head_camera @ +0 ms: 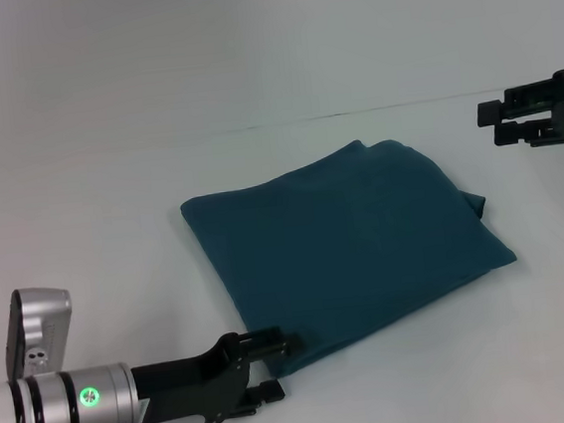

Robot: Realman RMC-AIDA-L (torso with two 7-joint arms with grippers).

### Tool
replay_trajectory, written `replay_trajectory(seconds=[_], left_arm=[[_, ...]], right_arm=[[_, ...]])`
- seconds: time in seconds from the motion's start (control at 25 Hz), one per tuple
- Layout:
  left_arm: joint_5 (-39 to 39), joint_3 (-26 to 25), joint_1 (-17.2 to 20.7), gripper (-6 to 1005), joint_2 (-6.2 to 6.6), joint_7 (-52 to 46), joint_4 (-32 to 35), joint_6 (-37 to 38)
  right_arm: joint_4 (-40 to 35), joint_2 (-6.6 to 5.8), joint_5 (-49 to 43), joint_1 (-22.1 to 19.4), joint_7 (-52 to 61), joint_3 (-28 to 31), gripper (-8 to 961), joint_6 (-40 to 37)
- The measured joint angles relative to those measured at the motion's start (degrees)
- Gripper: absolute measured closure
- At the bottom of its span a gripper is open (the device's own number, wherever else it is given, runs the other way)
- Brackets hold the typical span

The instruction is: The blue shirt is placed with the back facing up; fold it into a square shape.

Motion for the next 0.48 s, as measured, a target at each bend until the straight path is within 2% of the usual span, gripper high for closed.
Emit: replay_trajectory(seconds=[0.48], left_arm=[[0.10, 0.36, -1.25, 219, 0.03, -0.73, -0.43, -3.78]], right_arm=[[-0.01, -0.05, 0.00, 0.21, 0.19, 0.00, 415, 0.14]])
